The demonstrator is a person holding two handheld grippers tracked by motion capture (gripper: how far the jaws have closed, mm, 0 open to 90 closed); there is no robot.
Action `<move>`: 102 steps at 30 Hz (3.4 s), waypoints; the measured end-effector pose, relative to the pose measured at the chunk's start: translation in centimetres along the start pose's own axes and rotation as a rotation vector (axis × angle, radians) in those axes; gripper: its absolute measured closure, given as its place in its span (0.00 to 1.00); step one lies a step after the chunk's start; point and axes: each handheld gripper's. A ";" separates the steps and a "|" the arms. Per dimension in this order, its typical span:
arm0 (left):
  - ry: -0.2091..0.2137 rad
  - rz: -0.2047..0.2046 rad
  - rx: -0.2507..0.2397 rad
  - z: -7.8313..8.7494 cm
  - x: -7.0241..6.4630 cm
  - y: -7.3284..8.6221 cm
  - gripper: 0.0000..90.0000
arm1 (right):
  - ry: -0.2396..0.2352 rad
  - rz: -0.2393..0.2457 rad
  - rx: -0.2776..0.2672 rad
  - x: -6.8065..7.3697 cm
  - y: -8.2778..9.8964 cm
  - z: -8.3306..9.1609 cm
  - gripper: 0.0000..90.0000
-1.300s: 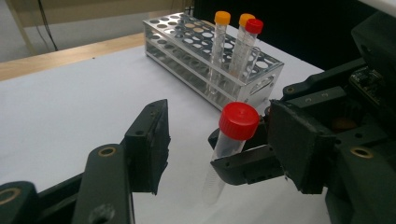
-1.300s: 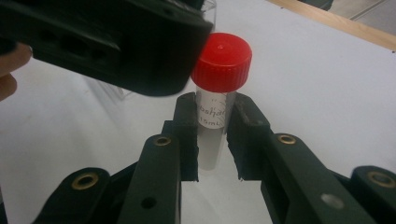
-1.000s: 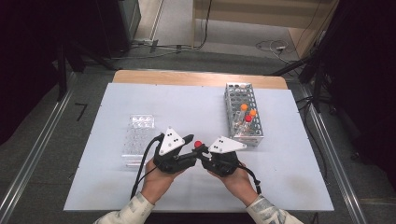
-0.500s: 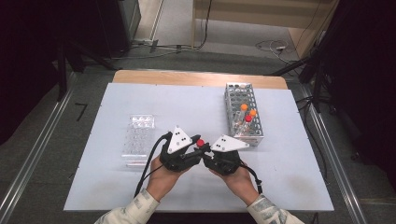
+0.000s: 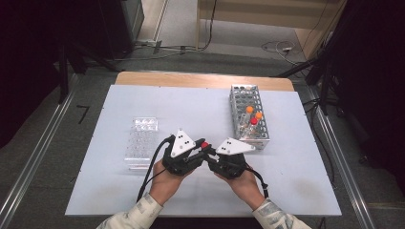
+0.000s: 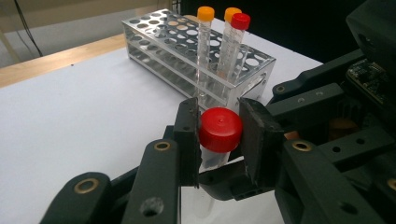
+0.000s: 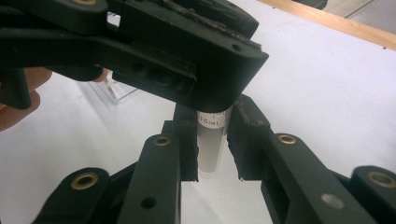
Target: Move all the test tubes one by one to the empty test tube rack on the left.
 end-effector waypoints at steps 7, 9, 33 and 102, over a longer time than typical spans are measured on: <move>-0.002 0.010 -0.008 0.3 0.3 -0.2 0.78 | -0.018 -0.017 0.017 -0.1 -0.1 -0.1 0.51; -0.004 0.011 -0.007 0.4 0.5 -0.3 0.78 | -0.020 -0.024 0.023 -0.2 -0.1 -0.1 0.44; -0.076 0.075 -0.049 3.5 3.9 -1.3 0.78 | -0.023 -0.065 0.042 -1.2 0.3 0.5 0.25; -0.308 0.091 -0.052 10.9 9.7 -0.5 0.78 | 0.023 -0.112 0.046 -3.0 1.2 2.2 0.27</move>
Point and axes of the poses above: each handheld gripper's, and its own axes: z roughly backward along the jaws, y roughly out of its underside, x roughly to its left, and after that the axes turned 8 degrees about -x, right-handed
